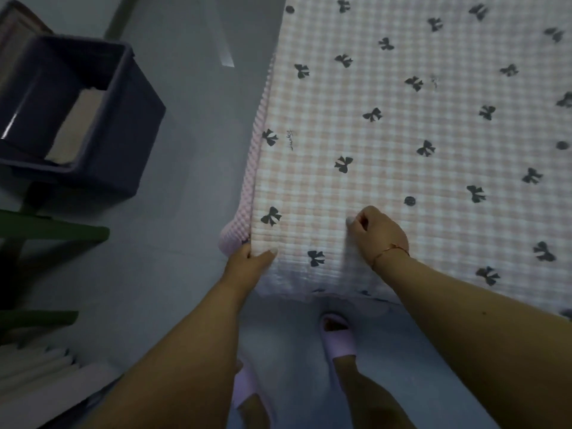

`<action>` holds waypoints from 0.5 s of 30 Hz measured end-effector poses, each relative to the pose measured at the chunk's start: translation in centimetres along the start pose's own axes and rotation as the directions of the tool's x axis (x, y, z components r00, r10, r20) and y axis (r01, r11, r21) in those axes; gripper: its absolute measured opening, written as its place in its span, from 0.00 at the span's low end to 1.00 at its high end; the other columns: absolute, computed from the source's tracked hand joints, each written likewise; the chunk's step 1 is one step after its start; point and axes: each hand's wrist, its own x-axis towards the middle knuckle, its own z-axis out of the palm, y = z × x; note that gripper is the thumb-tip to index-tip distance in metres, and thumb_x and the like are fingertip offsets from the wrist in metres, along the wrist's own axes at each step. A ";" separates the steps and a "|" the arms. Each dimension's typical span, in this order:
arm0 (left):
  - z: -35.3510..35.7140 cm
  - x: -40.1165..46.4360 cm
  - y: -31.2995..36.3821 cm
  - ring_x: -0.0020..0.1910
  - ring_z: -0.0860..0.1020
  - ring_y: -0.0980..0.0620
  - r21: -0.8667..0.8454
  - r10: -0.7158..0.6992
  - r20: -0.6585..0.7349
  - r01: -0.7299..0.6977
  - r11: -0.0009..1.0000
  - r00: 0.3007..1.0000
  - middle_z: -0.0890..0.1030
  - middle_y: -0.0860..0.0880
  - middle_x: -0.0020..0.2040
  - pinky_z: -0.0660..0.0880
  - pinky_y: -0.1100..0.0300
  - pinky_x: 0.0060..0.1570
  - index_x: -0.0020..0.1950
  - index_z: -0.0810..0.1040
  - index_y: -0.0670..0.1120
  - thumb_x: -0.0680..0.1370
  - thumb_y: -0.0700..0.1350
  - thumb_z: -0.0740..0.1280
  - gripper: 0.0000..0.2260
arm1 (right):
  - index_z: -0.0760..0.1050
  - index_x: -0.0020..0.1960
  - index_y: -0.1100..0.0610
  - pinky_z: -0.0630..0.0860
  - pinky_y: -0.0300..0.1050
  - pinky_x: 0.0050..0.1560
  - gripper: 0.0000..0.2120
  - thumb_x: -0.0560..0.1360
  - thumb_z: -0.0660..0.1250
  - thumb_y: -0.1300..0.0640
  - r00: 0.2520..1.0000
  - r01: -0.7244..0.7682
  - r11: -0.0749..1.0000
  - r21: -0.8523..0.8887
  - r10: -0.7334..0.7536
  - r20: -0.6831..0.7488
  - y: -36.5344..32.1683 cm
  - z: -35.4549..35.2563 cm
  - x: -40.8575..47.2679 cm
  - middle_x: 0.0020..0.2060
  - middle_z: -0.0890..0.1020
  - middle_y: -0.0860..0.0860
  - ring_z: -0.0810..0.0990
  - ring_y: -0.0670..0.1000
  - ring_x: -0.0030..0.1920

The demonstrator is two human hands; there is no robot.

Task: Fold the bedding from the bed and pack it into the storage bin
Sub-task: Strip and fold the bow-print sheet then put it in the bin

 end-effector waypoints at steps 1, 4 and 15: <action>-0.2 -0.2 -0.6 0.46 0.81 0.55 -0.048 -0.022 0.042 0.024 0.999 0.999 0.82 0.47 0.53 0.79 0.66 0.44 0.55 0.80 0.47 0.76 0.40 0.70 0.08 | 0.68 0.42 0.55 0.62 0.40 0.29 0.14 0.79 0.56 0.46 0.999 -0.019 1.000 0.022 0.019 -0.034 0.0 0.6 -0.5 0.30 0.73 0.49 0.70 0.50 0.31; -0.3 -0.6 -2.0 0.44 0.79 0.56 -0.062 -0.076 0.131 0.084 0.995 0.989 0.81 0.44 0.55 0.77 0.72 0.39 0.60 0.78 0.41 0.76 0.35 0.68 0.12 | 0.68 0.42 0.55 0.60 0.39 0.28 0.15 0.79 0.56 0.46 0.991 -0.068 0.996 0.065 0.075 -0.106 0.1 2.4 -2.0 0.29 0.73 0.49 0.69 0.49 0.30; -0.5 -4.4 -5.6 0.61 0.75 0.48 0.356 0.012 0.357 -0.148 0.923 0.934 0.77 0.45 0.60 0.70 0.67 0.50 0.66 0.74 0.39 0.76 0.37 0.69 0.18 | 0.66 0.41 0.57 0.65 0.43 0.37 0.13 0.81 0.55 0.51 0.954 -0.290 0.902 0.319 0.298 0.026 -0.7 7.1 -9.7 0.30 0.69 0.50 0.68 0.51 0.33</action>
